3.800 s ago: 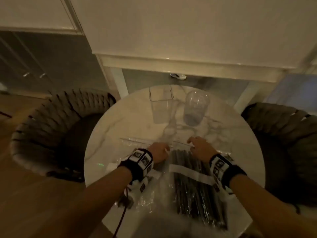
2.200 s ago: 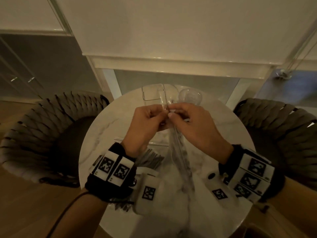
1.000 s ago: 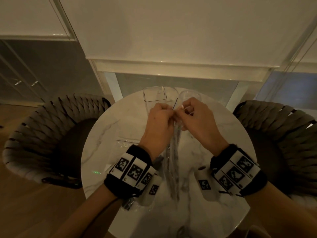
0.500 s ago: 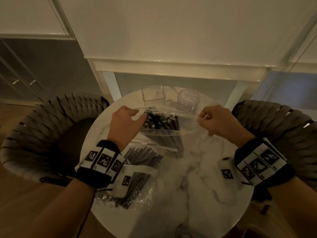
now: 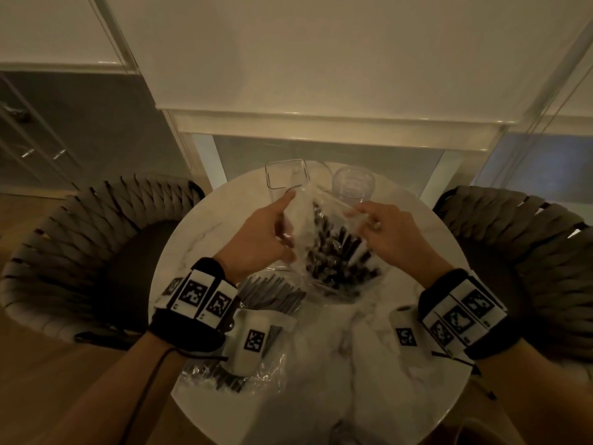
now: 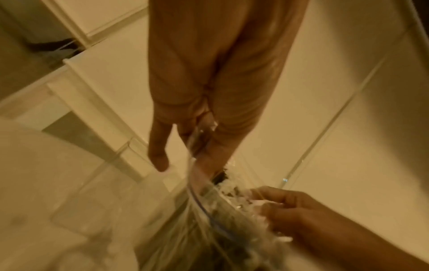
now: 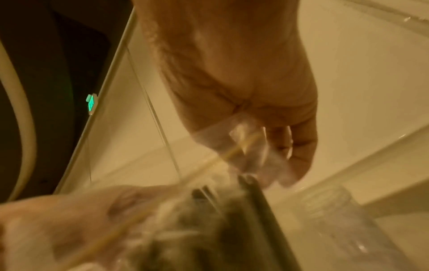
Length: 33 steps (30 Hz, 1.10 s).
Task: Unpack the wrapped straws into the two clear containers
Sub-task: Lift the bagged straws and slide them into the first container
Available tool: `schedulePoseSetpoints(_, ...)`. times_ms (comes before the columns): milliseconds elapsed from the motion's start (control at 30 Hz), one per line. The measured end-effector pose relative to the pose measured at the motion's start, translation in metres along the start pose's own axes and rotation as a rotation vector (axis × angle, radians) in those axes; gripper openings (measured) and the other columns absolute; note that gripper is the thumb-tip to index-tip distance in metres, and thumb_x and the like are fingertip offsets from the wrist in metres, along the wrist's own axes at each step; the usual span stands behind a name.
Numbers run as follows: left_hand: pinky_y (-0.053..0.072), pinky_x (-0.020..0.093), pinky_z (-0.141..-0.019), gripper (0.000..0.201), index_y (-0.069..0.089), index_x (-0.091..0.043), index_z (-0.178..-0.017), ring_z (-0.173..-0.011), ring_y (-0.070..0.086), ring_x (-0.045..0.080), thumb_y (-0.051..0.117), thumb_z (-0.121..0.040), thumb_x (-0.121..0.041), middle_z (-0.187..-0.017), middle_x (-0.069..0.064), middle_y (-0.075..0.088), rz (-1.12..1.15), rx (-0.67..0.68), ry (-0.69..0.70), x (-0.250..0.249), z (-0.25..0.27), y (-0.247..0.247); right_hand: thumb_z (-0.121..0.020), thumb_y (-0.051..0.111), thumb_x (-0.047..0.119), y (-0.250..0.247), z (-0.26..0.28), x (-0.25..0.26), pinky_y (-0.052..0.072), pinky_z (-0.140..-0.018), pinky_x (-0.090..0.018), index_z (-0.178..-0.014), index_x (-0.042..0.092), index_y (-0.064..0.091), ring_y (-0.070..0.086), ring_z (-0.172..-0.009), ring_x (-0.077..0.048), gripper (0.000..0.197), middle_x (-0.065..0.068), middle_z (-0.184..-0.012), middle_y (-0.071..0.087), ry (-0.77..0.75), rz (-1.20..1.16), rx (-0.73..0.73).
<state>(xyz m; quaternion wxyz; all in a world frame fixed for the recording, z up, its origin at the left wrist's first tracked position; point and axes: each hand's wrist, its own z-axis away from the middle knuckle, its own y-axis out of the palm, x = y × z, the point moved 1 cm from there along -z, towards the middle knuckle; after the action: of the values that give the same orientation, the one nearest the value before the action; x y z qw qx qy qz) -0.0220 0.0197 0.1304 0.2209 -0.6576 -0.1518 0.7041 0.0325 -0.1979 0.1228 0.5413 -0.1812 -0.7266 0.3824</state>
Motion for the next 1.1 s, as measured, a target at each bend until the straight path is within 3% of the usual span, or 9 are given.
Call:
schedulePoseSetpoints(200, 0.040, 0.036, -0.069, 0.098, 0.007, -0.047, -0.146, -0.077, 0.045, 0.027, 0.056, -0.080, 0.007, -0.086, 0.004, 0.038, -0.684, 0.003, -0.012, 0.017, 0.010, 0.001, -0.088, 0.046, 0.000, -0.006, 0.003, -0.032, 0.041, -0.059, -0.019, -0.088, 0.009, 0.072, 0.060, -0.071, -0.019, 0.027, -0.011, -0.088, 0.073, 0.028, 0.109, -0.082)
schedulePoseSetpoints(400, 0.056, 0.032, -0.073, 0.113, 0.004, -0.043, -0.147, -0.086, 0.064, 0.025, 0.068, -0.070, 0.011, -0.103, 0.009, 0.059, -0.171, 0.217, -0.063, 0.016, 0.005, -0.001, -0.085, 0.047, -0.007, 0.001, 0.007, -0.038, 0.036, -0.059, -0.017, -0.112, 0.010, 0.066, 0.056, -0.083, -0.018, 0.037, -0.013, -0.109, 0.068, 0.118, 0.088, -0.041)
schedulePoseSetpoints(500, 0.053, 0.019, -0.069, 0.107, 0.023, -0.033, -0.146, -0.082, 0.063, 0.010, 0.070, -0.064, 0.017, -0.082, 0.000, 0.061, 0.002, 0.169, -0.013, 0.008, 0.000, 0.006, -0.082, 0.060, 0.002, 0.004, 0.010, -0.024, 0.035, -0.083, -0.017, -0.130, 0.021, 0.053, 0.057, -0.105, -0.019, 0.052, -0.004, -0.122, 0.062, 0.003, 0.036, 0.014)
schedulePoseSetpoints(633, 0.043, 0.010, -0.059, 0.090, 0.045, -0.027, -0.135, -0.065, 0.053, 0.006, 0.073, -0.060, 0.014, -0.066, -0.010, 0.049, -0.135, 0.115, 0.041, -0.002, -0.007, 0.014, -0.084, 0.065, 0.023, 0.005, 0.001, -0.002, 0.042, -0.063, -0.017, -0.127, 0.029, 0.055, 0.058, -0.071, -0.011, 0.045, 0.003, -0.085, 0.067, -0.004, -0.062, 0.121)
schedulePoseSetpoints(767, 0.036, 0.010, -0.053, 0.103, 0.015, -0.030, -0.148, -0.059, 0.046, 0.004, 0.073, -0.068, 0.001, -0.066, -0.006, 0.045, -0.371, 0.111, 0.111, -0.007, -0.001, 0.010, -0.090, 0.060, 0.022, -0.007, 0.001, 0.001, 0.028, -0.053, -0.014, -0.107, 0.018, 0.070, 0.048, -0.046, 0.005, 0.020, 0.022, -0.043, 0.050, -0.046, -0.106, 0.270)
schedulePoseSetpoints(867, 0.037, 0.014, -0.057, 0.118, -0.002, -0.035, -0.148, -0.064, 0.042, 0.006, 0.077, -0.067, -0.003, -0.095, 0.000, 0.043, -0.385, 0.109, 0.174, -0.010, 0.003, 0.010, -0.092, 0.057, 0.026, -0.013, 0.001, 0.008, 0.037, -0.066, -0.015, -0.095, 0.016, 0.073, 0.058, -0.066, 0.011, 0.020, 0.024, -0.065, 0.063, 0.025, -0.314, 0.222)
schedulePoseSetpoints(933, 0.041, 0.013, -0.052, 0.120, -0.002, -0.033, -0.149, -0.063, 0.044, 0.005, 0.072, -0.065, 0.009, -0.115, 0.000, 0.039, -0.359, 0.170, 0.227, -0.010, 0.001, 0.019, -0.090, 0.060, 0.025, -0.007, -0.003, 0.016, 0.047, -0.070, -0.018, -0.096, 0.009, 0.067, 0.066, -0.079, -0.003, 0.019, 0.006, -0.087, 0.069, 0.058, -0.394, 0.195)
schedulePoseSetpoints(1033, 0.039, 0.013, -0.057, 0.106, 0.013, -0.029, -0.150, -0.079, 0.047, 0.006, 0.058, -0.066, 0.019, -0.126, 0.001, 0.044, -0.478, 0.188, 0.270, -0.001, -0.007, 0.021, -0.087, 0.058, 0.006, 0.008, -0.010, 0.005, 0.049, -0.058, -0.013, -0.091, 0.007, 0.057, 0.065, -0.064, -0.001, 0.004, -0.003, -0.079, 0.067, 0.055, -0.232, 0.093)
schedulePoseSetpoints(1100, 0.040, 0.017, -0.070, 0.093, 0.021, -0.031, -0.148, -0.099, 0.050, 0.019, 0.052, -0.073, 0.016, -0.127, 0.005, 0.046, -0.609, 0.147, 0.189, 0.014, -0.008, 0.010, -0.084, 0.051, 0.000, 0.012, -0.012, -0.020, 0.048, -0.059, -0.025, -0.090, 0.013, 0.055, 0.063, -0.068, -0.013, 0.015, -0.009, -0.080, 0.066, 0.096, -0.011, 0.007)
